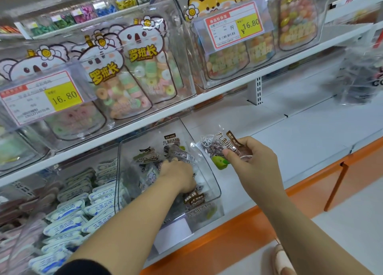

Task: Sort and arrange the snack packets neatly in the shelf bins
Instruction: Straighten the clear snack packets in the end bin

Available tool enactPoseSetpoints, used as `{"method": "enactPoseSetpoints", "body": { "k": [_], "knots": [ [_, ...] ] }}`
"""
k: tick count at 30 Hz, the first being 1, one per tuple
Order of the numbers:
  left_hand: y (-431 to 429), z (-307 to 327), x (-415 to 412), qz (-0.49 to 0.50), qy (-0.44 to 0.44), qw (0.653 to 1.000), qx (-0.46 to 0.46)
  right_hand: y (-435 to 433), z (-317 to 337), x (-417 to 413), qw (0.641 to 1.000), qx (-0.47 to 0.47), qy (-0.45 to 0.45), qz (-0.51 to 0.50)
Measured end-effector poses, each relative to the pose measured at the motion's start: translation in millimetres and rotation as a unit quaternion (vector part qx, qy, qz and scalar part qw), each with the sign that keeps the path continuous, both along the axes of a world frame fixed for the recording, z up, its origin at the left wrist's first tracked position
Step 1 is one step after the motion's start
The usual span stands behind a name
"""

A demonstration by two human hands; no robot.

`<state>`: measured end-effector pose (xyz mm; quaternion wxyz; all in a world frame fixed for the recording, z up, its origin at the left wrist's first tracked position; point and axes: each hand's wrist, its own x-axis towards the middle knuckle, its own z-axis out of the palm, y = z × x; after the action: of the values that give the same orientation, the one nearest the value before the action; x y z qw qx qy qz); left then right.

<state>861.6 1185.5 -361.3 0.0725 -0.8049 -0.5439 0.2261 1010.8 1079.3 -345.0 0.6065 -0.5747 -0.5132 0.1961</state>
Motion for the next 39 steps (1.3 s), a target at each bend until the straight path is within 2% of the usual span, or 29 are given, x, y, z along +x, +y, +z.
{"method": "enactPoseSetpoints", "body": {
  "k": [3,8,13,21,26,31,33,36,38,39],
  "knots": [
    [3,1,-2,-0.009,0.000,1.000,0.005,-1,1,0,1.000,0.003,-0.007,0.001],
    [14,12,-14,0.015,-0.071,0.997,-0.033,-2,3,0,1.000,0.005,0.001,0.003],
    [18,32,-26,0.011,-0.209,0.970,-0.126,-1,4,1,1.000,-0.001,0.014,0.004],
    [23,46,-31,-0.001,-0.211,0.961,-0.181,0,3,1,1.000,-0.008,0.015,0.002],
    [24,31,-28,-0.016,-0.234,0.966,-0.109,0,4,1,1.000,-0.010,0.016,-0.004],
    [14,18,-27,-0.071,-0.167,0.983,0.040,1,2,1,1.000,-0.006,0.009,-0.008],
    [12,16,-26,-0.079,-0.132,0.987,0.050,1,2,-2,1.000,0.010,-0.007,-0.024],
    [14,25,-31,-0.040,-0.169,0.983,-0.060,-1,6,-5,0.994,0.094,-0.034,-0.041],
    [15,34,-38,-0.002,-0.199,0.970,-0.137,-2,10,-9,0.989,0.137,-0.048,-0.007],
    [14,38,-41,0.008,-0.199,0.969,-0.146,-2,11,-12,0.987,0.148,-0.057,0.016]
  ]
}}
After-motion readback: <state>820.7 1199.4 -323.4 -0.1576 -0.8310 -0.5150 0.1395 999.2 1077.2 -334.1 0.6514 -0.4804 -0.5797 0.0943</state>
